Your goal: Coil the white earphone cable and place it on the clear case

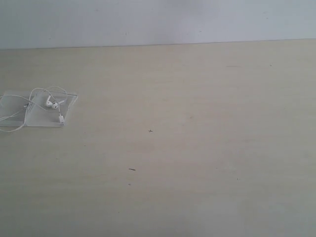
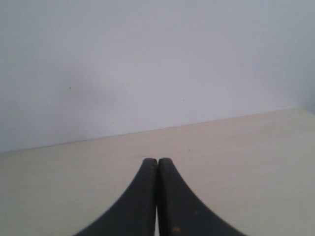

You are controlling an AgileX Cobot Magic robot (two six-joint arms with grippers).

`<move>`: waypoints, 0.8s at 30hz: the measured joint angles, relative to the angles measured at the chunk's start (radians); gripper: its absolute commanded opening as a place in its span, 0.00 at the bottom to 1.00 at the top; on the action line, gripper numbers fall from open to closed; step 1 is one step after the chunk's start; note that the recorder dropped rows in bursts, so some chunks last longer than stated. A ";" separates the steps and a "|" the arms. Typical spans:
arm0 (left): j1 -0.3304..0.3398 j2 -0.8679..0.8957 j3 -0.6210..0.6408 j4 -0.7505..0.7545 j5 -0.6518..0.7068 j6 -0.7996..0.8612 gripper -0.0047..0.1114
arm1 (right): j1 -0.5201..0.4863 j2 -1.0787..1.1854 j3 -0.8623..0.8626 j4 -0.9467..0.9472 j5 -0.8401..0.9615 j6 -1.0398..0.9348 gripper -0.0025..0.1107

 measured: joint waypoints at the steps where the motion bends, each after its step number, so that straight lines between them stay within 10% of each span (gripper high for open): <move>1: 0.000 0.000 0.000 0.000 0.000 0.000 0.04 | 0.000 -0.002 0.000 -0.001 0.011 0.000 0.02; 24: 0.000 0.000 0.000 0.000 0.000 0.000 0.04 | 0.000 -0.002 0.000 -0.004 0.031 0.000 0.02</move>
